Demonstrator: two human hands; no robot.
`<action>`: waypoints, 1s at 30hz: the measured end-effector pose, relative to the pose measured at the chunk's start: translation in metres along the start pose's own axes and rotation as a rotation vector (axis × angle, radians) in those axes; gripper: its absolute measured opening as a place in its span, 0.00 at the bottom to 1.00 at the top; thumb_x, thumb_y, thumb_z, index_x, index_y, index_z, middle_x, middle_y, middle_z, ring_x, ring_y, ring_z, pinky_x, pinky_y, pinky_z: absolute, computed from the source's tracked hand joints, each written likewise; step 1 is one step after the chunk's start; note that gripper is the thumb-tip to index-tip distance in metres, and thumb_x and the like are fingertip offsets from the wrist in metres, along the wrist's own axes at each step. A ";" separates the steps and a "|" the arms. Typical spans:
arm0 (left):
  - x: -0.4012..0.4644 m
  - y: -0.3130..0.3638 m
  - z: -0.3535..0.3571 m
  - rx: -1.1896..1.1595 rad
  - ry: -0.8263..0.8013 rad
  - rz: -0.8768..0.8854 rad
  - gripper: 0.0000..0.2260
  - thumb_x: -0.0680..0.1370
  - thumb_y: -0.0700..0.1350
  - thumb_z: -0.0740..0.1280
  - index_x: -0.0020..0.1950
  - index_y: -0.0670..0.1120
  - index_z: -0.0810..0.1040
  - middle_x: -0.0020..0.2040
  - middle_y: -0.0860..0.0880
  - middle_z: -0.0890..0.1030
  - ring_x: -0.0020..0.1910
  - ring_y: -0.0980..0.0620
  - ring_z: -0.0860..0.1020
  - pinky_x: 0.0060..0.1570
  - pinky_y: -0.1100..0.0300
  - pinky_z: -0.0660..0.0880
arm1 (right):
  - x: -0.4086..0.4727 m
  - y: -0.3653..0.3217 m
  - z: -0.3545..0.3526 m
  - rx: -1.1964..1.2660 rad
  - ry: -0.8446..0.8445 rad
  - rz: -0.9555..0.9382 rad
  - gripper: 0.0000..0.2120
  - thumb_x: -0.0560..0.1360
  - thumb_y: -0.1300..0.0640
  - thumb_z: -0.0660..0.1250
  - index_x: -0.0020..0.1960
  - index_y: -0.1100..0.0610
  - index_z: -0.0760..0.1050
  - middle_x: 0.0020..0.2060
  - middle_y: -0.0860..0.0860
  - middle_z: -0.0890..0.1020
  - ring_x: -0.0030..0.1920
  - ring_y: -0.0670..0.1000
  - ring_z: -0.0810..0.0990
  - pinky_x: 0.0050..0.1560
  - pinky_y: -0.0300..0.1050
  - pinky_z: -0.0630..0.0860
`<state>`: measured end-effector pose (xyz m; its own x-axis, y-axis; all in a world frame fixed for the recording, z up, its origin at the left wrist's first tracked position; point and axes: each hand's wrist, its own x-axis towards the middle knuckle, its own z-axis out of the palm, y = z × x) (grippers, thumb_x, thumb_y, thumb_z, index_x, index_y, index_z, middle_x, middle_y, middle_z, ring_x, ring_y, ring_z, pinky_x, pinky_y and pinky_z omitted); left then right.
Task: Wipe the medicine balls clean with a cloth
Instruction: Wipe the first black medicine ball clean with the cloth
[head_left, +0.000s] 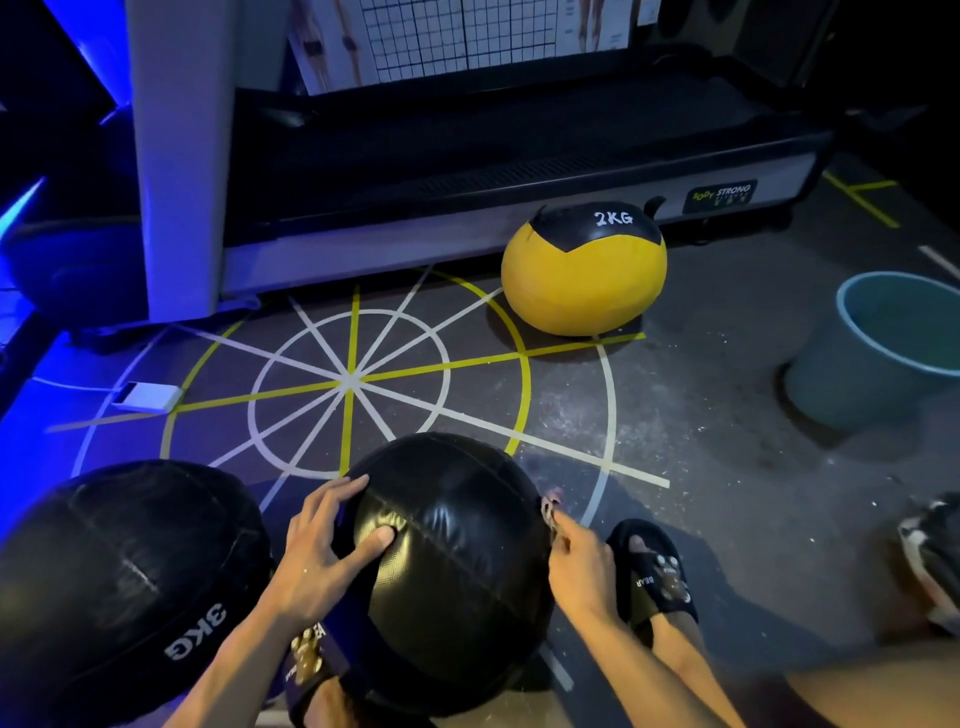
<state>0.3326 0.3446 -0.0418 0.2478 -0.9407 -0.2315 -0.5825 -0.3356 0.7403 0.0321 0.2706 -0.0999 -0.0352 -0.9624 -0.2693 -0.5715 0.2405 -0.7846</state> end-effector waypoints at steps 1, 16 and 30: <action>0.003 0.001 0.001 -0.008 -0.003 0.001 0.33 0.66 0.79 0.66 0.69 0.77 0.63 0.75 0.57 0.65 0.74 0.48 0.62 0.74 0.43 0.62 | -0.003 -0.003 0.000 0.018 -0.008 0.044 0.24 0.84 0.62 0.61 0.74 0.41 0.70 0.44 0.51 0.84 0.38 0.47 0.80 0.37 0.35 0.75; 0.046 0.059 -0.006 0.216 0.140 0.063 0.29 0.78 0.68 0.64 0.75 0.57 0.70 0.74 0.50 0.67 0.73 0.44 0.68 0.70 0.43 0.68 | 0.025 -0.032 -0.005 0.065 -0.074 -0.106 0.22 0.84 0.62 0.61 0.74 0.44 0.72 0.64 0.52 0.83 0.57 0.52 0.82 0.48 0.32 0.68; 0.091 0.046 -0.031 0.441 0.079 -0.021 0.29 0.79 0.68 0.60 0.78 0.63 0.65 0.79 0.52 0.63 0.77 0.41 0.64 0.70 0.37 0.68 | 0.138 -0.124 -0.047 0.374 -0.407 0.148 0.19 0.81 0.71 0.59 0.61 0.53 0.80 0.55 0.53 0.84 0.57 0.53 0.81 0.55 0.52 0.81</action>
<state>0.3525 0.2447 -0.0094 0.3115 -0.9327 -0.1819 -0.8467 -0.3594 0.3924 0.0598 0.1024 -0.0139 0.2681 -0.8070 -0.5262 -0.2528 0.4681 -0.8467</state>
